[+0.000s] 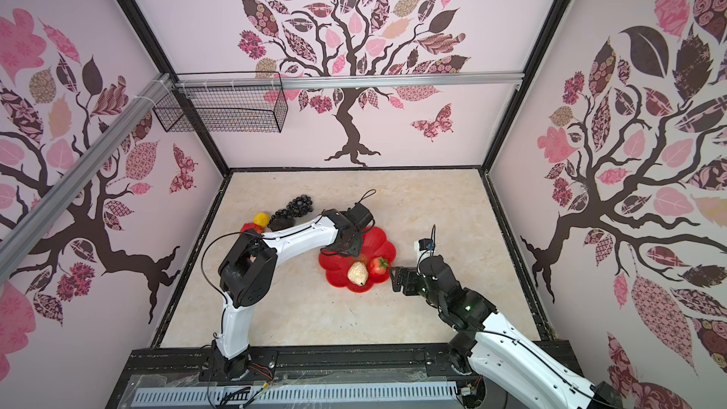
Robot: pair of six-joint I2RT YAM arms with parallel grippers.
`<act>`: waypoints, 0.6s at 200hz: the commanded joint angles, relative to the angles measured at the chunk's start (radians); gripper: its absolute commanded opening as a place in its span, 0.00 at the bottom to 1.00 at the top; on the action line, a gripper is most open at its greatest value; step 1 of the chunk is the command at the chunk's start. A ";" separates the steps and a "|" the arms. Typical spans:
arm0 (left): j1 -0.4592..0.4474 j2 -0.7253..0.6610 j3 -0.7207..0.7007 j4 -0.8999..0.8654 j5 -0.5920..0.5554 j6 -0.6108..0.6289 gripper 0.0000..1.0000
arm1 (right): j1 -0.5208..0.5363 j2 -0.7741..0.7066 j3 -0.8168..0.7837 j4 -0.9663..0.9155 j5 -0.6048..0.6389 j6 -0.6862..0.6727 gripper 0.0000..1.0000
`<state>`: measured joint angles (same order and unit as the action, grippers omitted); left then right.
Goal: Arrange fruit in a fruit bowl
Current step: Pick up the fruit from the fruit bowl.
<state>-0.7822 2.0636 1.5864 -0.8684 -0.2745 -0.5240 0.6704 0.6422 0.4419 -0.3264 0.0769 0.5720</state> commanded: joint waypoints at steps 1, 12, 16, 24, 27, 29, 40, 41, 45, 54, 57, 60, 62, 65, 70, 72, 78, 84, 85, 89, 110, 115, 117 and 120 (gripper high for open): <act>0.004 0.027 0.052 0.003 0.000 -0.004 0.69 | -0.002 -0.006 0.003 -0.015 -0.001 -0.006 0.94; 0.003 0.031 0.053 0.005 0.000 -0.002 0.69 | -0.002 -0.007 0.003 -0.015 -0.001 -0.005 0.94; 0.004 0.034 0.055 0.004 0.001 -0.002 0.68 | -0.002 -0.007 0.003 -0.016 -0.001 -0.005 0.94; 0.003 0.036 0.058 0.002 0.003 -0.001 0.66 | -0.001 -0.006 0.005 -0.016 0.000 -0.006 0.94; 0.004 0.036 0.059 0.001 0.003 0.000 0.66 | -0.002 -0.006 0.006 -0.017 -0.001 -0.006 0.94; 0.004 0.037 0.059 0.000 0.004 -0.001 0.65 | -0.002 -0.006 0.007 -0.018 0.000 -0.007 0.94; 0.004 0.036 0.060 0.002 0.008 0.002 0.63 | -0.002 -0.007 0.010 -0.020 -0.001 -0.008 0.94; 0.004 0.036 0.059 0.002 0.008 0.002 0.63 | -0.002 -0.007 0.010 -0.021 0.000 -0.008 0.94; 0.004 0.035 0.058 0.002 0.009 0.004 0.62 | -0.001 -0.007 0.011 -0.021 0.001 -0.009 0.94; 0.004 0.028 0.054 0.008 0.013 0.010 0.60 | -0.002 -0.007 0.015 -0.023 0.000 -0.009 0.95; 0.004 0.024 0.050 0.011 0.014 0.011 0.59 | -0.001 -0.008 0.016 -0.023 0.001 -0.009 0.95; 0.004 0.018 0.046 0.016 0.014 0.013 0.59 | -0.001 -0.009 0.017 -0.023 0.001 -0.009 0.95; 0.004 0.015 0.044 0.019 0.014 0.014 0.59 | -0.001 -0.009 0.018 -0.023 0.001 -0.009 0.95; 0.004 0.011 0.039 0.023 0.014 0.014 0.58 | -0.002 -0.009 0.018 -0.023 0.000 -0.009 0.95; 0.004 0.001 0.030 0.031 0.014 0.016 0.58 | -0.002 -0.008 0.020 -0.023 0.001 -0.008 0.95; 0.004 -0.004 0.027 0.033 0.014 0.017 0.58 | -0.002 -0.007 0.021 -0.023 0.002 -0.009 0.95; 0.004 -0.016 0.017 0.044 0.014 0.020 0.57 | -0.002 -0.007 0.023 -0.023 0.003 -0.009 0.95; 0.004 -0.031 0.006 0.053 0.014 0.021 0.57 | -0.002 -0.006 0.025 -0.023 0.002 -0.009 0.95; 0.004 -0.033 0.005 0.054 0.014 0.021 0.57 | -0.002 -0.006 0.025 -0.023 0.002 -0.009 0.95; 0.004 -0.046 -0.003 0.061 0.014 0.023 0.56 | -0.002 -0.004 0.027 -0.022 0.003 -0.010 0.95; -0.002 -0.129 -0.061 0.117 0.015 0.042 0.55 | -0.002 0.005 0.046 -0.023 0.000 -0.011 0.95; -0.005 -0.152 -0.079 0.136 0.017 0.048 0.54 | -0.002 0.009 0.053 -0.022 -0.002 -0.011 0.95; -0.006 -0.162 -0.086 0.143 0.016 0.051 0.54 | -0.001 0.011 0.057 -0.022 -0.003 -0.013 0.95; -0.007 -0.177 -0.097 0.155 0.017 0.054 0.54 | -0.002 0.014 0.063 -0.023 -0.003 -0.014 0.95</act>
<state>-0.7826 2.0178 1.5623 -0.8047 -0.2619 -0.5018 0.6704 0.6445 0.4431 -0.3309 0.0769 0.5713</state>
